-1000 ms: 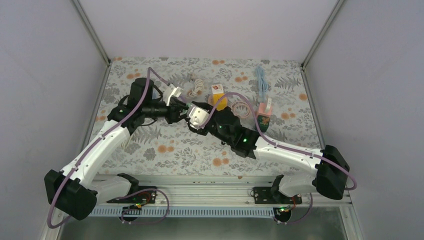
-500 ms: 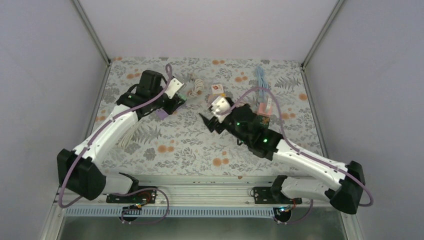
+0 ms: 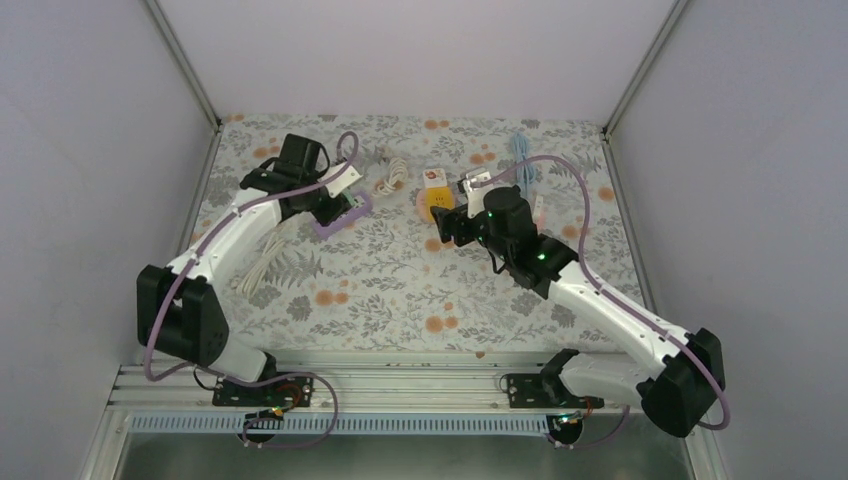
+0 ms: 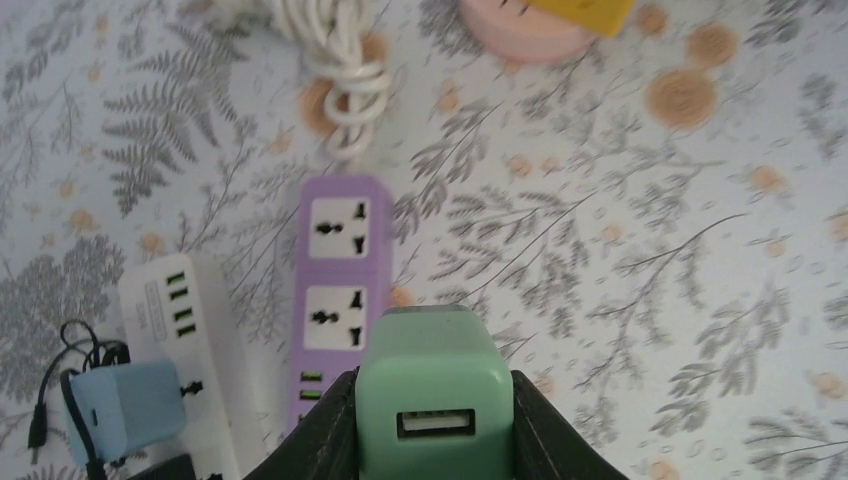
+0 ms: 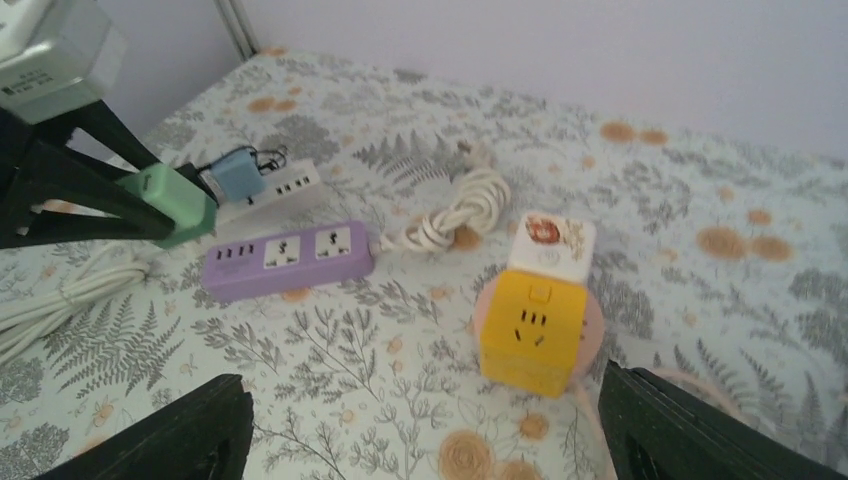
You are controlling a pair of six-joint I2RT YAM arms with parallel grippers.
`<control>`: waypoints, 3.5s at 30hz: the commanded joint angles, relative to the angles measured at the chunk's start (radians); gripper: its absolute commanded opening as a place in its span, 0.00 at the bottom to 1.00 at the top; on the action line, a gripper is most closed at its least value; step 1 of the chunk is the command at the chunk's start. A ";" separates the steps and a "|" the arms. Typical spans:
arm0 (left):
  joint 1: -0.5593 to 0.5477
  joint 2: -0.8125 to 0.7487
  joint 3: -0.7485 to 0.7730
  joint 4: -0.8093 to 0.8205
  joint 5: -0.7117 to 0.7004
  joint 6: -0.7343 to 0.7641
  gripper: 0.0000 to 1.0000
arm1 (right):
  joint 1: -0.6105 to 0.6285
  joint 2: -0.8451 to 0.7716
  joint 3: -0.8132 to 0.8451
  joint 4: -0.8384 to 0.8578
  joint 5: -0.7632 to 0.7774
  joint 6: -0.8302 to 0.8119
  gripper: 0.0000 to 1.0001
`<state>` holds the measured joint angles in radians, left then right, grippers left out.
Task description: Insert the plug
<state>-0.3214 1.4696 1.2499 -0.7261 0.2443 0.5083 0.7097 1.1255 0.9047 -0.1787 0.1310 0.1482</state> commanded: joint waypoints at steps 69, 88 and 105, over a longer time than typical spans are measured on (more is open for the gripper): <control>0.097 0.550 0.167 0.003 -0.098 0.010 0.24 | -0.118 0.102 -0.072 -0.045 -0.108 0.140 0.88; 0.095 0.346 0.289 0.020 -0.036 -0.090 0.87 | -0.119 0.075 -0.063 -0.040 -0.071 0.197 0.90; 0.209 -0.358 0.031 0.226 -0.275 -0.753 1.00 | -0.179 -0.133 0.078 -0.267 0.151 0.333 0.90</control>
<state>-0.1123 1.2602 1.3495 -0.5163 0.0414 -0.0238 0.5449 1.1183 0.9215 -0.3946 0.1780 0.4393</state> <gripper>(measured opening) 0.999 0.900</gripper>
